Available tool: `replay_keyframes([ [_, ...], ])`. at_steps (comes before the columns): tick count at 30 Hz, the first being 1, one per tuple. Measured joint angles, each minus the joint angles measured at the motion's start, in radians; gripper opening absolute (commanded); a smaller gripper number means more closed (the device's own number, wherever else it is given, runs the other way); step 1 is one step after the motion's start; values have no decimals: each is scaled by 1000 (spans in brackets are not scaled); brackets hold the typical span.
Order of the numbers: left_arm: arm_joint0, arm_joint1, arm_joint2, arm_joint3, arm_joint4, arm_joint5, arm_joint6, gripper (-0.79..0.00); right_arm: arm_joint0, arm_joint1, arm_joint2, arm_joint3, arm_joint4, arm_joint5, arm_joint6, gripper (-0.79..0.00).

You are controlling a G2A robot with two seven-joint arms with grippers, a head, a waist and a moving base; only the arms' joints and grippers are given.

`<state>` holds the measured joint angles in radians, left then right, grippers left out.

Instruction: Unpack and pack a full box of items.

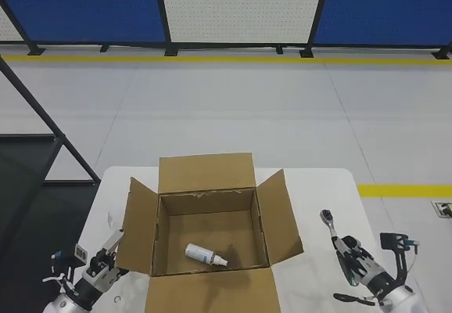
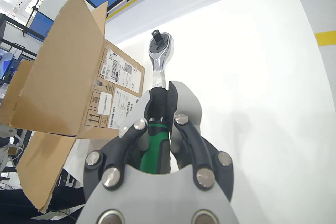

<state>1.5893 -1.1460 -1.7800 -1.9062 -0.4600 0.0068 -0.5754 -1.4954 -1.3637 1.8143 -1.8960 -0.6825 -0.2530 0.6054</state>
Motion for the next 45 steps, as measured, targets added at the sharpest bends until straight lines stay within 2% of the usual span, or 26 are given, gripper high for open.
replay_keyframes([
  [12, 15, 2, -9, -8, 0, -6, 1, 0, 63, 16, -20, 209, -43, 27, -62, -785],
  [25, 39, 3, -17, -26, -5, -14, 7, 0, 148, 39, 1, 490, -34, -99, -175, -785],
  [34, 51, 3, -16, -36, -1, -20, 16, 0, 171, 50, -15, 554, -46, -124, -219, -782],
  [35, 52, 3, -15, -37, -1, -21, 16, 0, 171, 51, -17, 554, -48, -122, -220, -714],
  [38, 54, 3, -13, -38, 0, -25, 19, 0, 170, 55, -22, 551, -49, -117, -220, -619],
  [39, 55, 3, -13, -38, -1, -25, 19, 0, 170, 56, -22, 549, -49, -115, -220, -480],
  [42, 56, 3, -12, -38, -3, -27, 21, 0, 167, 59, -23, 543, -45, -109, -217, -403],
  [45, 59, 3, -11, -38, -3, -30, 21, 0, 158, 63, -21, 523, -36, -111, -220, -277],
])
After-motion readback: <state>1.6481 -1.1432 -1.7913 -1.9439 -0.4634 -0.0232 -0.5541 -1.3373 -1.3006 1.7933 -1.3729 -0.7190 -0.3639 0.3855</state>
